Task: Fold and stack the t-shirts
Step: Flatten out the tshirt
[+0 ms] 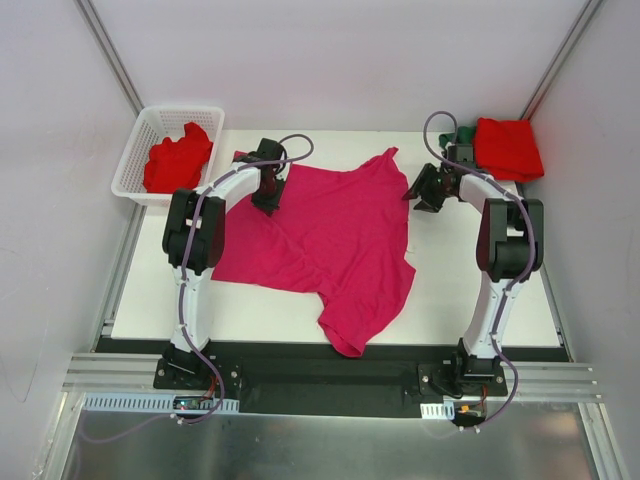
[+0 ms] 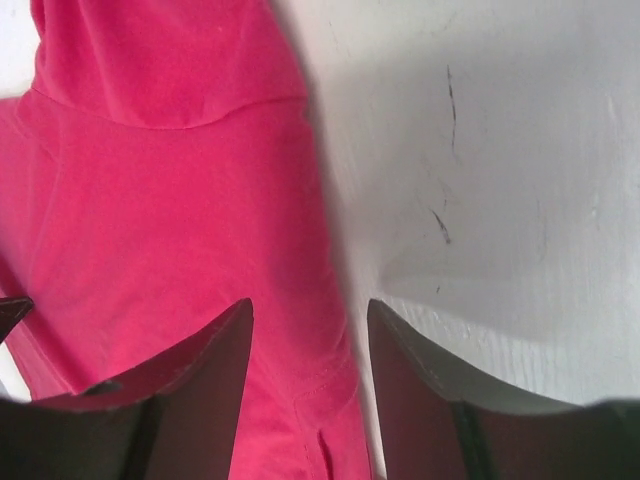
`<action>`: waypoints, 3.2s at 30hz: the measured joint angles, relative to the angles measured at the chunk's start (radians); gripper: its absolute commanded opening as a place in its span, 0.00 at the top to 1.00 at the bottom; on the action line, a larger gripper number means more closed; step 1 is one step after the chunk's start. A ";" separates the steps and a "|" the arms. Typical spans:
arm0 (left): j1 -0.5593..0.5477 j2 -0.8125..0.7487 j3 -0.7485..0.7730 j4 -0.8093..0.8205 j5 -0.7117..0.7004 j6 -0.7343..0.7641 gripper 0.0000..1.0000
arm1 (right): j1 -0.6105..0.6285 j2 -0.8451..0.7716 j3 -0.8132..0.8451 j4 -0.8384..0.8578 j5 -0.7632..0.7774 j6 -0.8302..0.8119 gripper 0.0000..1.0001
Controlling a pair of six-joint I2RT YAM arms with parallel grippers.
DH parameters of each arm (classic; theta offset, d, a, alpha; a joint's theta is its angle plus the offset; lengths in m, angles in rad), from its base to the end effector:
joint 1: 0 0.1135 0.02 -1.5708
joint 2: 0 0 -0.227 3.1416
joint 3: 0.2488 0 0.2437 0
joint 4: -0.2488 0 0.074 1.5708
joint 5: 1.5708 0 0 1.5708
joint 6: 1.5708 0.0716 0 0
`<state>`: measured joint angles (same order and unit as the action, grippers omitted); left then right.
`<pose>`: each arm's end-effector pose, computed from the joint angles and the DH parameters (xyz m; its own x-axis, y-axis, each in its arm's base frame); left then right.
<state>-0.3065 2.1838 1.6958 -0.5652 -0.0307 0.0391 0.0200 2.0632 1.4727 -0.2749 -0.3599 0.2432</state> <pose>0.4386 -0.1365 0.1149 -0.8167 0.2994 -0.4934 0.3193 0.9465 0.0460 0.4478 0.0342 0.1245 -0.7983 0.2095 -0.5647 -0.0564 0.9074 0.4164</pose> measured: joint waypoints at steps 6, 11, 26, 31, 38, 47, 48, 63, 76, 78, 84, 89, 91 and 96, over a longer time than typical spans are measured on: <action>0.000 0.000 0.000 0.000 0.000 0.000 1.00 | 0.002 0.061 0.052 -0.006 -0.026 0.000 0.48; 0.000 -0.001 0.000 -0.001 0.000 0.000 1.00 | 0.003 0.096 0.090 -0.011 -0.054 0.002 0.48; 0.000 -0.009 -0.010 -0.012 -0.005 0.000 1.00 | 0.003 0.233 0.275 0.008 -0.175 0.036 0.48; 0.000 -0.009 -0.010 -0.016 -0.005 0.000 1.00 | 0.003 0.264 0.291 0.066 -0.238 0.070 0.48; 0.000 -0.009 -0.010 -0.016 -0.005 0.000 1.00 | 0.003 0.305 0.291 0.192 -0.338 0.145 0.47; 0.000 -0.009 -0.010 -0.016 -0.005 0.001 1.00 | 0.000 0.300 0.269 0.348 -0.370 0.194 0.46; 0.000 -0.009 -0.010 -0.016 -0.005 0.001 1.00 | -0.001 0.293 0.252 0.354 -0.363 0.193 0.47; 0.001 -0.018 -0.024 -0.016 -0.005 0.000 1.00 | -0.070 -0.009 0.001 0.500 -0.232 0.162 0.46; 0.001 -0.020 -0.027 -0.016 -0.005 -0.003 1.00 | -0.087 0.027 0.031 0.436 -0.195 0.132 0.44; 0.001 -0.020 -0.027 -0.016 -0.005 -0.003 1.00 | -0.086 0.062 0.040 0.431 -0.196 0.132 0.44; 0.001 -0.020 -0.027 -0.016 -0.005 -0.003 1.00 | -0.071 0.148 0.062 0.373 -0.200 0.133 0.43; 0.001 -0.020 -0.027 -0.016 -0.005 -0.002 1.00 | -0.044 0.196 0.101 0.352 -0.226 0.140 0.42; 0.001 -0.020 -0.027 -0.016 -0.005 -0.002 1.00 | -0.035 0.207 0.114 0.351 -0.239 0.146 0.41; 0.001 -0.020 -0.027 -0.016 -0.005 -0.002 1.00 | -0.020 0.225 0.130 0.354 -0.279 0.169 0.41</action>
<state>-0.3058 2.1635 1.6691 -0.5812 -0.0360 0.0368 0.0002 2.2883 1.6028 0.0795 -0.6392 0.4122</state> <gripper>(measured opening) 0.003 0.588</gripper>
